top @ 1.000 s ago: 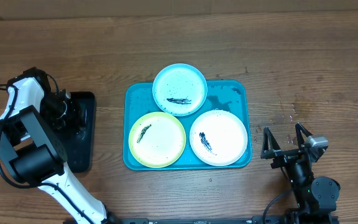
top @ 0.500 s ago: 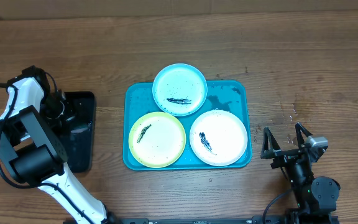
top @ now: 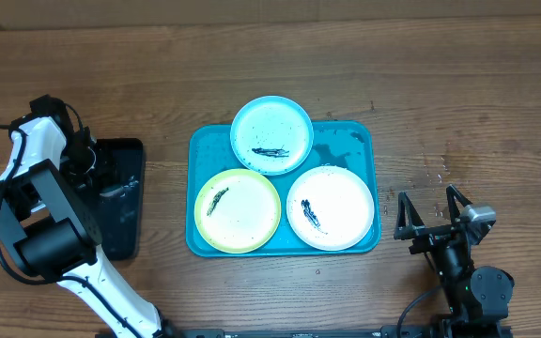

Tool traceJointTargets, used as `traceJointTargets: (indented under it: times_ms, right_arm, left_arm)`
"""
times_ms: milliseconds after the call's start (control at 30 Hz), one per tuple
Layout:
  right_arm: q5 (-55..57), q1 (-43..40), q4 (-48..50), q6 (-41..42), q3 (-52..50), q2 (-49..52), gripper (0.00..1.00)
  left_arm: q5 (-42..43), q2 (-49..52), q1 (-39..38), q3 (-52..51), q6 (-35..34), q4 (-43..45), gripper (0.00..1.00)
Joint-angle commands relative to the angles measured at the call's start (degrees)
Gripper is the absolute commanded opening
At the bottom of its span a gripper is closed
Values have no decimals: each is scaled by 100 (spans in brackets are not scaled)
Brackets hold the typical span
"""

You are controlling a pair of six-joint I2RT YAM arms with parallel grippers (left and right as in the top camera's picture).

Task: Clean dirty plates on tray and stack at the side
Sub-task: 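Dip and rub the held sponge in the soapy water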

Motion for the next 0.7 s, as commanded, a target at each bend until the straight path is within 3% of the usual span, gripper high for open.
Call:
traceJointTargets:
  times_ms: [0, 367, 467, 500, 567, 600, 667]
  right_arm:
    - [11, -20, 26, 0, -57, -4, 100]
    - [11, -20, 24, -2, -57, -4, 100]
    - [11, -20, 26, -2, -57, -4, 100]
    - [11, -20, 26, -2, -57, -4, 100]
    - [11, -20, 26, -2, -57, -4, 100]
    - [11, -20, 24, -2, -57, -4, 100]
    - [11, -20, 24, -2, -57, -4, 100]
  left_arm:
    - [87, -33, -37, -42, 7, 42, 100]
    - [66, -33, -37, -42, 7, 533, 100]
    - [63, -33, -37, -44, 9, 573, 82]
    - [63, -33, -37, -42, 9, 584, 72]
    - [59, -33, -33, -42, 9, 608, 20]
    - [61, -33, -33, -42, 9, 619, 7]
    - [63, -33, -33, -42, 9, 621, 4]
